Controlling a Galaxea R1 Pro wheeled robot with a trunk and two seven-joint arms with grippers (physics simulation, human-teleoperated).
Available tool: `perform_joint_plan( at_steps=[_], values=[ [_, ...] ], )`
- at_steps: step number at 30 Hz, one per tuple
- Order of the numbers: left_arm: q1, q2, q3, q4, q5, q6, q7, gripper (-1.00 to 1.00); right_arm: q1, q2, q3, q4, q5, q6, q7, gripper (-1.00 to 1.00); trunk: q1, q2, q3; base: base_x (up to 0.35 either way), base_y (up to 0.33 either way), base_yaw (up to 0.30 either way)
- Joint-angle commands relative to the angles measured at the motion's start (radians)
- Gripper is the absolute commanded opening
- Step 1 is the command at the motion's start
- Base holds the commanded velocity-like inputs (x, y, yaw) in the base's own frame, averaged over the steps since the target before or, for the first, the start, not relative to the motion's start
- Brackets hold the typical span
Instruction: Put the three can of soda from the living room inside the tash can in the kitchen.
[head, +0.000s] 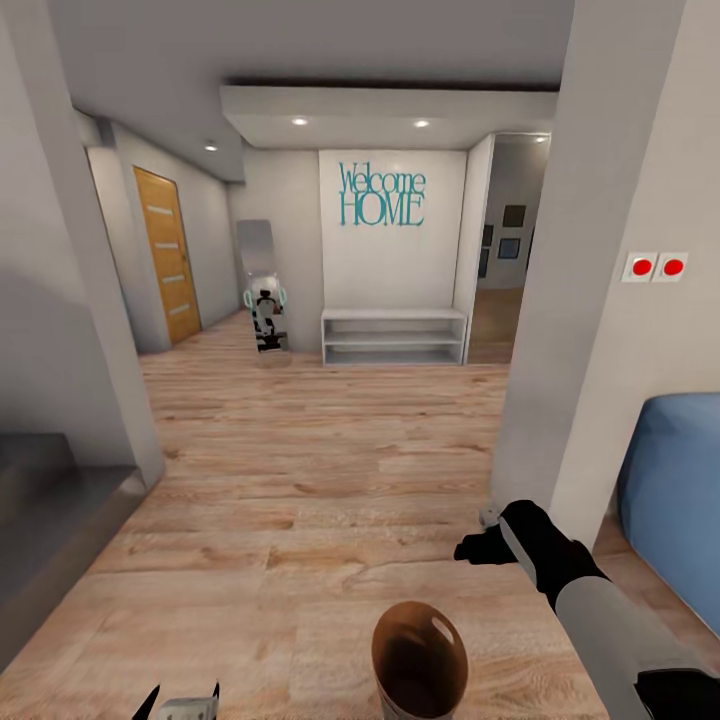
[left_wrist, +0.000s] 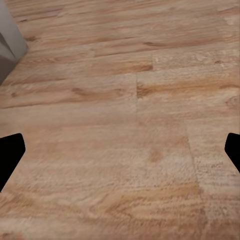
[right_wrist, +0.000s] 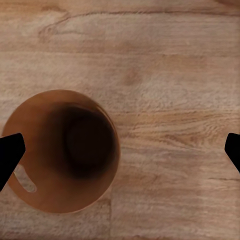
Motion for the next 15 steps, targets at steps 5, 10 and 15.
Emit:
perform_joint_plan(
  at_steps=[5,10,15],
  values=[
    [0.000,0.000,0.000,0.000,0.001,0.000,0.000,1.00,0.000,0.000,0.001,0.000,0.000,0.000,0.000,1.00,0.019,-0.035,-0.016,0.000,0.000,0.000],
    [0.000,0.000,0.000,0.000,0.000,0.000,-0.002,1.00,0.000,0.001,0.001,0.000,0.000,-0.001,0.000,1.00,0.038,-0.070,-0.031,0.000,0.000,0.000],
    [0.000,0.000,0.000,0.000,0.001,0.000,-0.003,1.00,0.000,0.001,0.001,-0.001,-0.001,-0.001,0.000,1.00,0.058,-0.105,-0.047,0.000,0.000,0.000]
  ],
)
